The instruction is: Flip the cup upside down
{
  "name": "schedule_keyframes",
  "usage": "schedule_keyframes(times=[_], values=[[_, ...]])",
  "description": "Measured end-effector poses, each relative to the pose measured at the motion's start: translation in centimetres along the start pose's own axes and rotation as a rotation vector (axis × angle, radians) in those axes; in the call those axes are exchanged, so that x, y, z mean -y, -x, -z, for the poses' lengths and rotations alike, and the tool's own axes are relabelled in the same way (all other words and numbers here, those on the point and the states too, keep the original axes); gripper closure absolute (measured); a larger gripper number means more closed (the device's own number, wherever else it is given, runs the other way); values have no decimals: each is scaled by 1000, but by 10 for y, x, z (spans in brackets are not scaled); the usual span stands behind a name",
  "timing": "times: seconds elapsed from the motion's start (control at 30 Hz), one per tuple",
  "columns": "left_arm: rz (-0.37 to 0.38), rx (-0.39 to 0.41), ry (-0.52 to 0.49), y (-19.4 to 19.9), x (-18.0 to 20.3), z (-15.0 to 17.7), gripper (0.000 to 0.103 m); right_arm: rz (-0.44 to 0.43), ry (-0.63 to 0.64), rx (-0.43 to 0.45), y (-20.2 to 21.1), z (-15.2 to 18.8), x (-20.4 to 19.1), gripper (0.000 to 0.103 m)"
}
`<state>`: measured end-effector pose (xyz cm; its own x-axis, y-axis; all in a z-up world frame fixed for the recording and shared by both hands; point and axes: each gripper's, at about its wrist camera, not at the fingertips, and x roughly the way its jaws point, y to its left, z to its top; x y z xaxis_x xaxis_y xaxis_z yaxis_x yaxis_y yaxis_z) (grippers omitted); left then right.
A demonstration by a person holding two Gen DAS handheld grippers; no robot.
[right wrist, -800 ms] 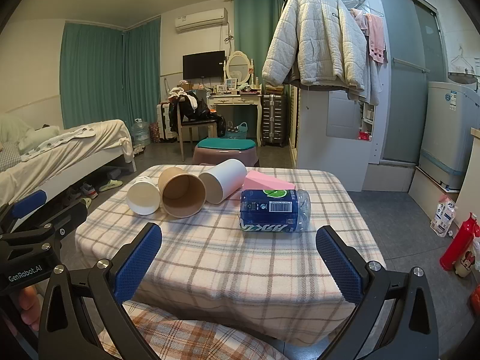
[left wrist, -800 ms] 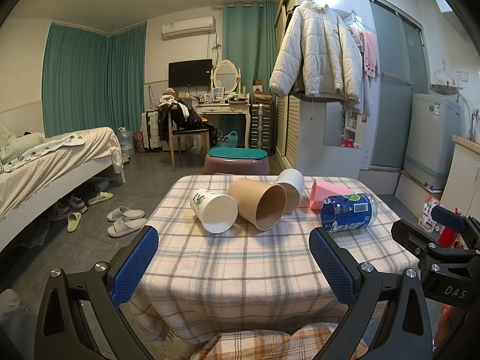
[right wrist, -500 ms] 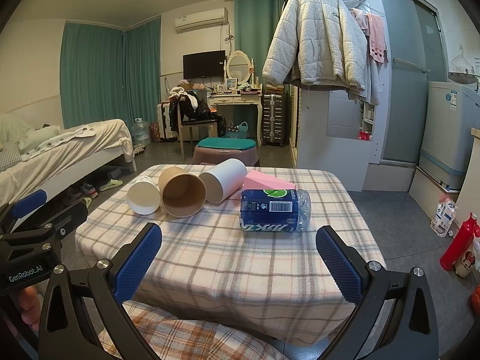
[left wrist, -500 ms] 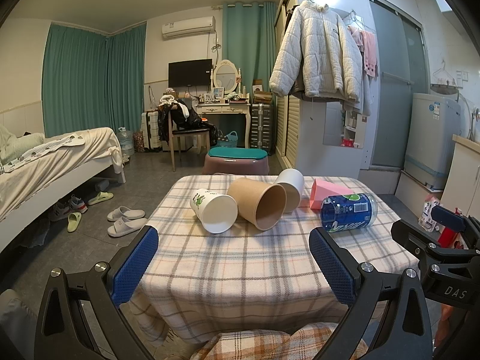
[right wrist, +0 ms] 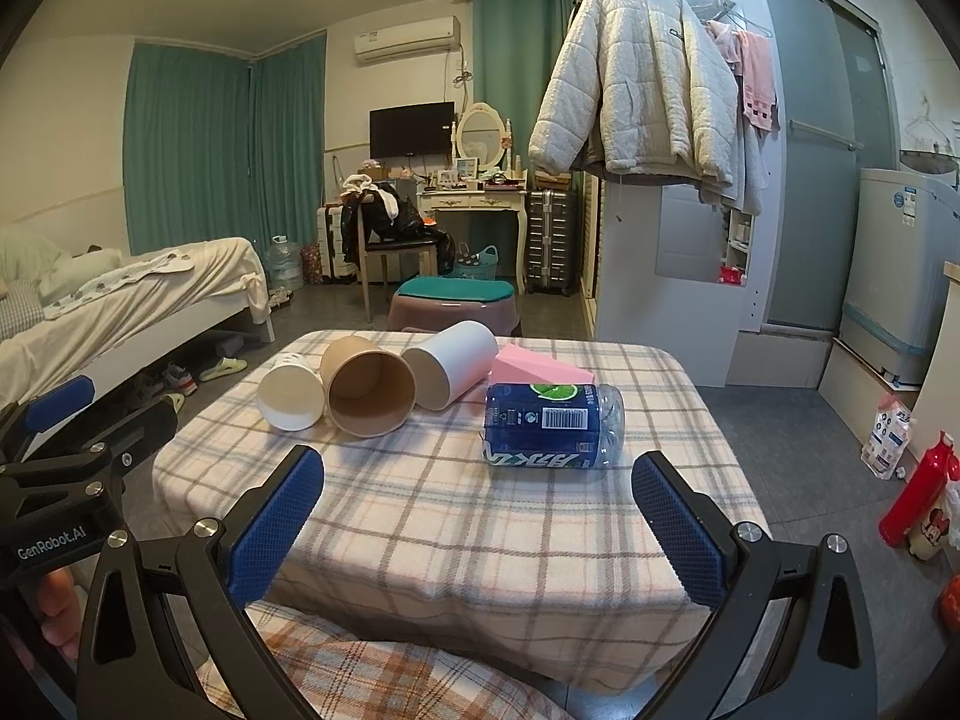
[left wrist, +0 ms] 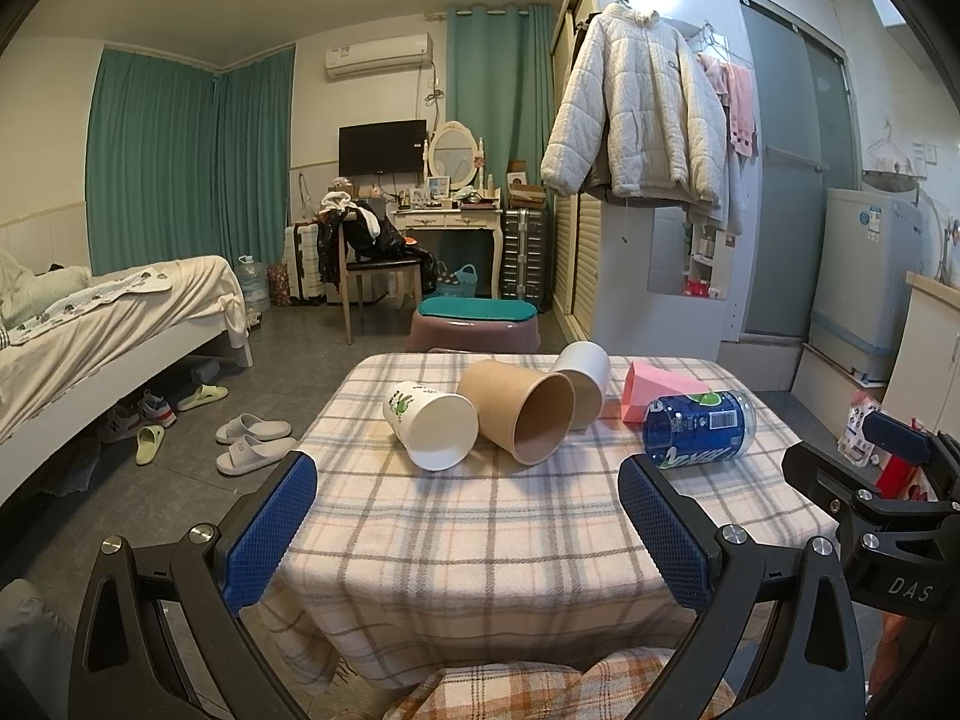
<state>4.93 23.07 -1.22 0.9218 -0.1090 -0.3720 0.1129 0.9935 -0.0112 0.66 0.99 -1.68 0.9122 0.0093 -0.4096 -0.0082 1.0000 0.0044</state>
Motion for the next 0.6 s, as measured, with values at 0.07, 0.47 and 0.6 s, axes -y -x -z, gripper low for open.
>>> schedule_keyframes(times=[0.07,0.47,0.6], values=[[0,-1,-1,0,0,0,0,-1,0,0,0,0,0,0],[0,-2,-1,-3,4,-3,0,3,0,-1,0,-1,-2,0],[-3,-8,-2,-8,3,-2,0,-11,-9,-10,-1,-3,-1,0]])
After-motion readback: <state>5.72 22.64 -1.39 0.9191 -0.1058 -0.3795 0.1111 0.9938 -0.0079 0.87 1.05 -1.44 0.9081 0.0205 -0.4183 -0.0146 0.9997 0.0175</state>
